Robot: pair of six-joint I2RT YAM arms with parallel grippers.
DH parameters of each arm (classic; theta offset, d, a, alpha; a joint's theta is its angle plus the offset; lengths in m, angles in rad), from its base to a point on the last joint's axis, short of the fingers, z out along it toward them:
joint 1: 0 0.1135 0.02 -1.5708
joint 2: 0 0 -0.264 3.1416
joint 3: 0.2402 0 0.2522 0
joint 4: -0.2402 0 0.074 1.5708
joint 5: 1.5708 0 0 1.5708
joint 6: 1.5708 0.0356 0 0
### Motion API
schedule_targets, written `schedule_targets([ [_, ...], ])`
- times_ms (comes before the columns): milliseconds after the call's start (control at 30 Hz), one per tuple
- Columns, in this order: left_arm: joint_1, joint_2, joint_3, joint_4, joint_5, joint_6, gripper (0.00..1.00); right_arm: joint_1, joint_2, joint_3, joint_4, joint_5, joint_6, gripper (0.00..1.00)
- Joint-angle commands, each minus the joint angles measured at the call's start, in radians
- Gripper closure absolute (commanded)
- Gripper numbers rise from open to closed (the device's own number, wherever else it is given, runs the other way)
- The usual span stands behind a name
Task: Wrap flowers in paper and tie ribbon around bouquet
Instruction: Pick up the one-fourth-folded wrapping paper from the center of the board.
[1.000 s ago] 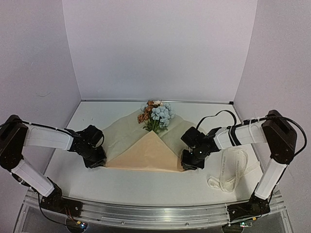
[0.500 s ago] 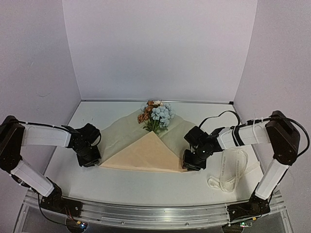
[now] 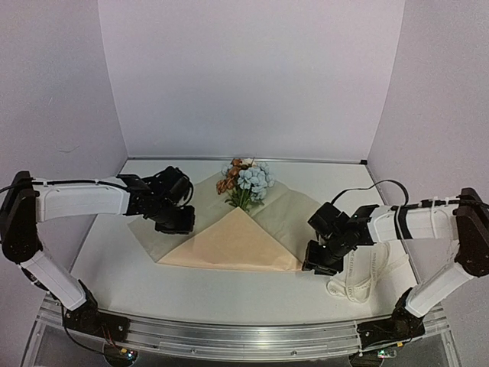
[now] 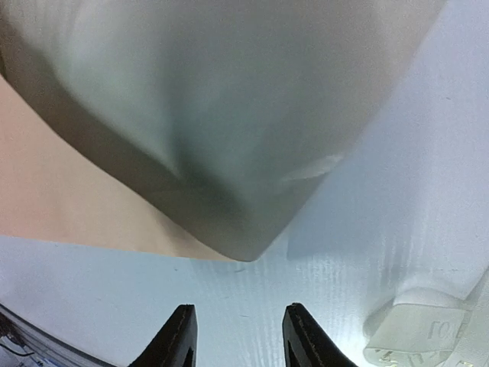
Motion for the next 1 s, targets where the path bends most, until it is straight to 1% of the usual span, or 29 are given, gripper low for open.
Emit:
schedule_targets([
  [0,-0.085,0.072,0.027,0.178,0.165,0.152,0.86,-0.002,-0.040,-0.042,-0.006,0.053,0.042,0.57],
  [167,-0.183,0.184,0.074,0.295,0.225,0.210,0.88,-0.001,-0.044,-0.109,0.094,0.055,0.092,0.50],
  [333,-0.248,0.234,0.068,0.392,0.302,0.256,0.89,-0.001,-0.037,-0.141,0.173,0.049,0.139,0.48],
  [433,-0.255,0.256,0.055,0.432,0.319,0.272,0.89,0.000,-0.039,-0.160,0.206,0.062,0.160,0.48],
  [633,-0.257,0.325,0.084,0.482,0.372,0.300,0.90,0.000,-0.045,-0.190,0.253,0.068,0.196,0.48],
  [833,-0.258,0.384,0.120,0.501,0.414,0.318,0.90,0.000,-0.051,-0.202,0.268,0.065,0.225,0.47],
  [967,-0.258,0.412,0.130,0.503,0.418,0.324,0.90,0.000,-0.039,-0.208,0.293,0.056,0.250,0.48],
])
